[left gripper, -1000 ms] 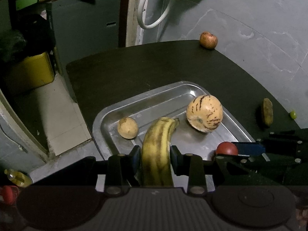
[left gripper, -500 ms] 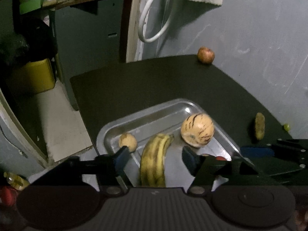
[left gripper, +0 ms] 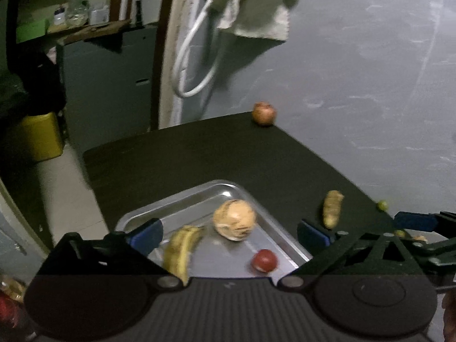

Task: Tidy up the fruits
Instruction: 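Withdraw both tools from the tray toward the remaining fruits, then move the left tool down to a second banana while the right tool approaches another red tomato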

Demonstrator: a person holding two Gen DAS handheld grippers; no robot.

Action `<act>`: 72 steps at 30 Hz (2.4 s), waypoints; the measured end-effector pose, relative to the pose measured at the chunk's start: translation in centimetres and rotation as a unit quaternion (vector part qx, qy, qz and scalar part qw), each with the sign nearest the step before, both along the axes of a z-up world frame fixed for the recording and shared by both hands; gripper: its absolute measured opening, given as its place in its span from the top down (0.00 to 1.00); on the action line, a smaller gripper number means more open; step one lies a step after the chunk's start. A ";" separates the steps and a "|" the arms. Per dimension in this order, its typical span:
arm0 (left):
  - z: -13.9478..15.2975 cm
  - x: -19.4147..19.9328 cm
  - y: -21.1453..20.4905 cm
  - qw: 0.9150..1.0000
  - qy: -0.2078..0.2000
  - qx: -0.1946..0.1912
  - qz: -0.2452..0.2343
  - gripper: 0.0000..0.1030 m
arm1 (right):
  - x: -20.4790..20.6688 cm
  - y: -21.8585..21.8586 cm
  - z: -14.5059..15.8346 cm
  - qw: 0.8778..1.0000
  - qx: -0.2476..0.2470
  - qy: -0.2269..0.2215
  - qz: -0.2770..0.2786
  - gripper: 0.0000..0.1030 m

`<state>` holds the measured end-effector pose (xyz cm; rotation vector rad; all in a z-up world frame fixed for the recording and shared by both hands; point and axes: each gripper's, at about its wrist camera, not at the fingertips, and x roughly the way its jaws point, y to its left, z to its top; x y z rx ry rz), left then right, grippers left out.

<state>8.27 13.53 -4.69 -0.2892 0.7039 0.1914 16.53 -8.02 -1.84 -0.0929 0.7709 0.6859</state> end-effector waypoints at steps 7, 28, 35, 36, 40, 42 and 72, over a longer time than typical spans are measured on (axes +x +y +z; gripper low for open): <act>1.7 -0.7 -3.6 0.999 -0.018 0.002 -0.043 0.01 | -3.1 -5.4 1.9 0.999 0.014 -0.014 -0.047 0.01; 2.4 -2.0 -17.2 0.978 -0.028 0.005 -0.209 0.01 | -11.4 -19.6 4.1 0.976 0.033 -0.045 -0.210 0.01; 1.9 -1.5 -18.6 0.972 -0.023 0.008 -0.234 0.01 | -12.6 -22.1 3.6 0.965 0.039 -0.041 -0.255 0.01; 1.8 -1.3 -18.6 0.971 -0.021 0.008 -0.236 0.01 | -12.6 -22.2 3.5 0.964 0.039 -0.039 -0.260 0.01; 1.6 -0.5 -18.1 0.971 -0.014 0.009 -0.239 0.01 | -12.2 -22.1 3.0 0.962 0.040 -0.034 -0.269 0.01; 1.4 0.2 -17.5 0.971 -0.010 0.008 -0.239 0.01 | -11.7 -21.7 2.9 0.961 0.038 -0.031 -0.272 0.01; -6.1 18.2 -9.8 0.969 0.052 0.002 -0.243 0.01 | 4.4 -12.8 -4.3 0.962 -0.007 0.024 -0.271 0.06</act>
